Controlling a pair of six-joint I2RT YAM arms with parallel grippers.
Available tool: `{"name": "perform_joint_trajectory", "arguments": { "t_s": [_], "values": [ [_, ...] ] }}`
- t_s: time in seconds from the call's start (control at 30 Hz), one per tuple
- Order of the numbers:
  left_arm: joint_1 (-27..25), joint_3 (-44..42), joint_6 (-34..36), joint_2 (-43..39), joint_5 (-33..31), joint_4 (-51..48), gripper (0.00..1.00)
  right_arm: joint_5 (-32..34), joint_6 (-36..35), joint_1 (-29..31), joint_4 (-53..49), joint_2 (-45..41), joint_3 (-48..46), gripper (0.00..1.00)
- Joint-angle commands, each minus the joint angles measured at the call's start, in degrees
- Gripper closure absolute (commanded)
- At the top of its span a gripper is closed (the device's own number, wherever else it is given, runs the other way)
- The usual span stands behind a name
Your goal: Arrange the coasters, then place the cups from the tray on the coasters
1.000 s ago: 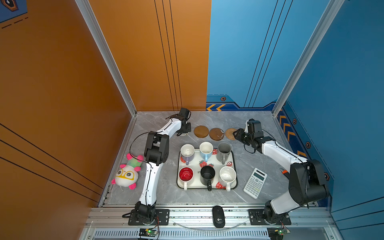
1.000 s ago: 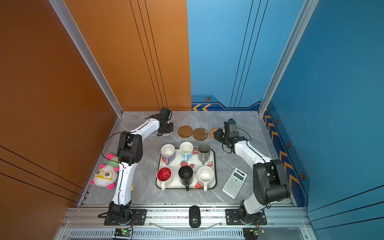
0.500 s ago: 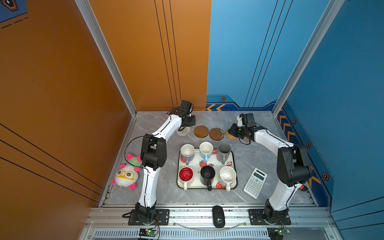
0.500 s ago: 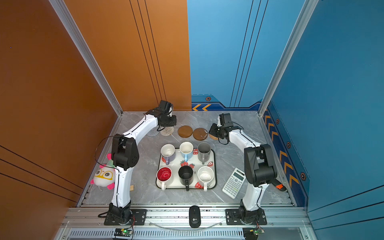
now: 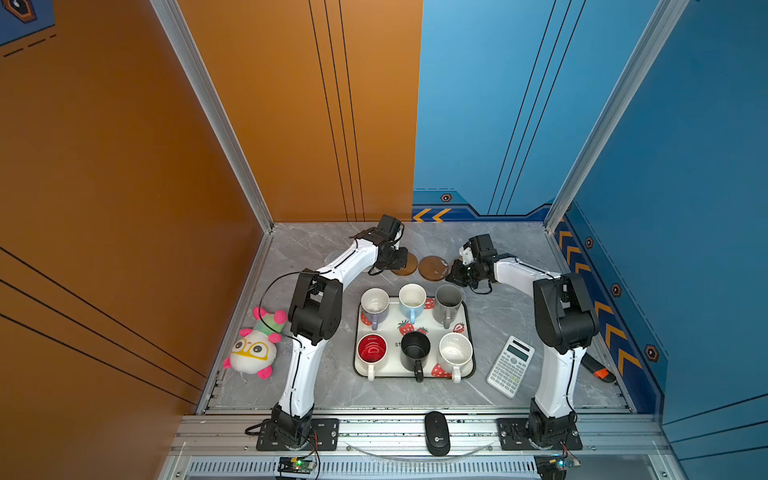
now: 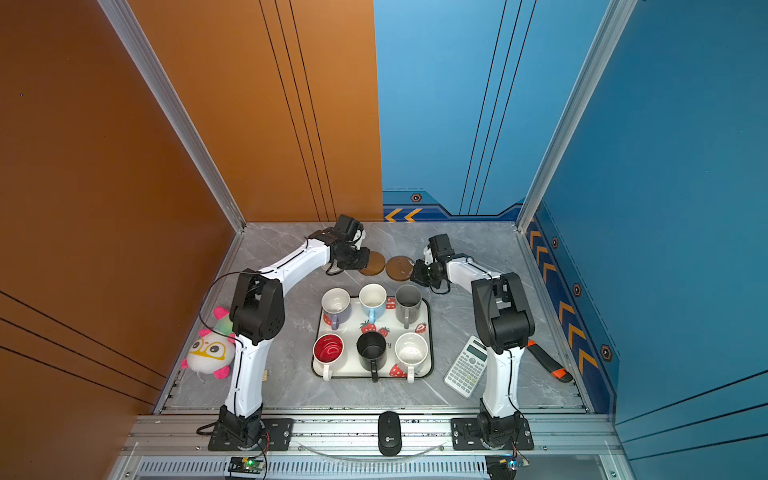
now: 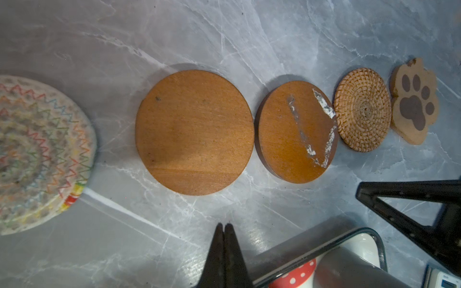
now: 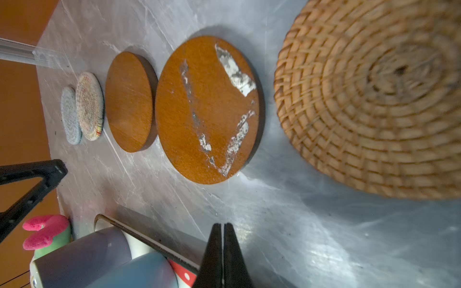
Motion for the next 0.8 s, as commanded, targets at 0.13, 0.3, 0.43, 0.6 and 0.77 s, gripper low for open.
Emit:
{"name": "perform_joint_trajectory", "arguments": {
  "t_s": [0.13, 0.3, 0.43, 0.6, 0.77],
  "values": [
    [-0.7, -1.3, -0.1, -1.1, 1.2, 0.8, 1.00, -1.6, 0.0, 0.8, -0.1, 2.2, 1.3, 1.00],
    [-0.7, -1.6, -0.3, -0.7, 1.4, 0.9, 1.00, -2.5, 1.4, 1.1, 1.6, 4.3, 1.4, 1.00],
    [-0.6, -1.9, -0.3, -1.1, 1.1, 1.1, 1.00, -3.0, 2.6, 1.3, 3.1, 5.7, 1.5, 1.00],
    [-0.6, -2.0, -0.1, -1.5, 1.1, 1.1, 1.00, -2.9, 3.1, 1.5, 3.4, 6.9, 2.0, 1.00],
    [-0.7, -2.5, -0.3, -1.6, 1.1, 1.1, 1.00, -2.9, 3.7, 1.5, 3.9, 8.1, 2.9, 1.00]
  ]
}}
